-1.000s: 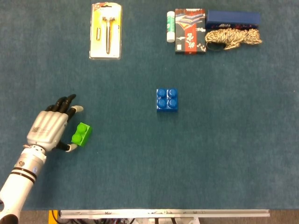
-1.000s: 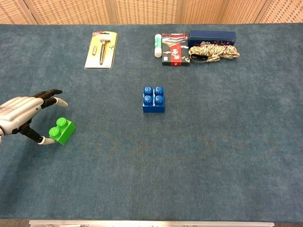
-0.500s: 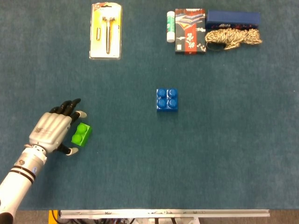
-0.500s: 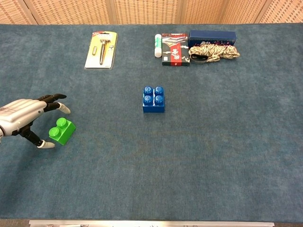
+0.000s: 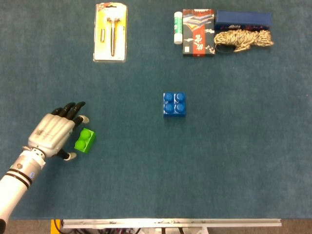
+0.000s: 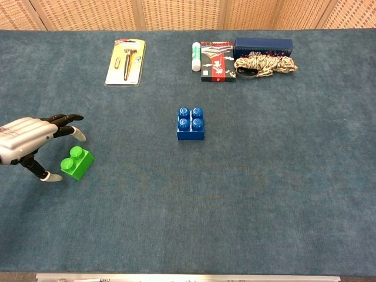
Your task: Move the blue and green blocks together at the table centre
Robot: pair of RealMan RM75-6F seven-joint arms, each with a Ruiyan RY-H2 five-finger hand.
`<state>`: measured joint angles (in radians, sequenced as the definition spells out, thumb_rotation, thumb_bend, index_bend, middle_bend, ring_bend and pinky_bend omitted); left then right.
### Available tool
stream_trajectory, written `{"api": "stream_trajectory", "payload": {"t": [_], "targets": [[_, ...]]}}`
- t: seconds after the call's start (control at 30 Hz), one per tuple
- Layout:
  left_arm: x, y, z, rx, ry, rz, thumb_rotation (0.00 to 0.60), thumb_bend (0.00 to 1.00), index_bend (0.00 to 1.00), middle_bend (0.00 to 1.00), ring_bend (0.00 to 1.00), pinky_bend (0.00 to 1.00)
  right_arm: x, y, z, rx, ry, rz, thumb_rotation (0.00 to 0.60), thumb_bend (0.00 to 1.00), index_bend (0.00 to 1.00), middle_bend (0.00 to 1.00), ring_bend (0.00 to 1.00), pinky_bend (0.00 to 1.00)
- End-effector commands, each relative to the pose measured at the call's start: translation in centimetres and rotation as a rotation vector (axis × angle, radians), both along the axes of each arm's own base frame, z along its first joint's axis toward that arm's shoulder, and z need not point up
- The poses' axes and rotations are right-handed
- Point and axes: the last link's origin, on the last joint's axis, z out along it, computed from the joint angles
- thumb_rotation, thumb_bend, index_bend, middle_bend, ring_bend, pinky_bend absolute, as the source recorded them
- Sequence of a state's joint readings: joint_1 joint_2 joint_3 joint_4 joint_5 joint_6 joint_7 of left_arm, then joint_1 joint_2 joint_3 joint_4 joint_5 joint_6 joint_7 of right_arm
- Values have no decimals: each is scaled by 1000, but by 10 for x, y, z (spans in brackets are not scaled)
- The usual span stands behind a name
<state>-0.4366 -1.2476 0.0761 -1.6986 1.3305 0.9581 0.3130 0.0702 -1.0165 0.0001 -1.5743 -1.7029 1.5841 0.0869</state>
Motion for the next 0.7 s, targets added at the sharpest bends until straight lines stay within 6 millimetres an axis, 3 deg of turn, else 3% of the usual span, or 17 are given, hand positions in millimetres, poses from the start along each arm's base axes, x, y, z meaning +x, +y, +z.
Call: {"api": "stream_trajectory", "payload": {"t": [0.03,0.7], "targets": [[0,0,0,6,8,-12,600,36,232,0,0,160,0,0,0,0,0,-1,600,41,276,149,0,26],[1,0,-7,9,-14,-28,600,36,340,0,0,160,-1,-1,0,5,-5,-1,600,40,276,149,0,26]]}}
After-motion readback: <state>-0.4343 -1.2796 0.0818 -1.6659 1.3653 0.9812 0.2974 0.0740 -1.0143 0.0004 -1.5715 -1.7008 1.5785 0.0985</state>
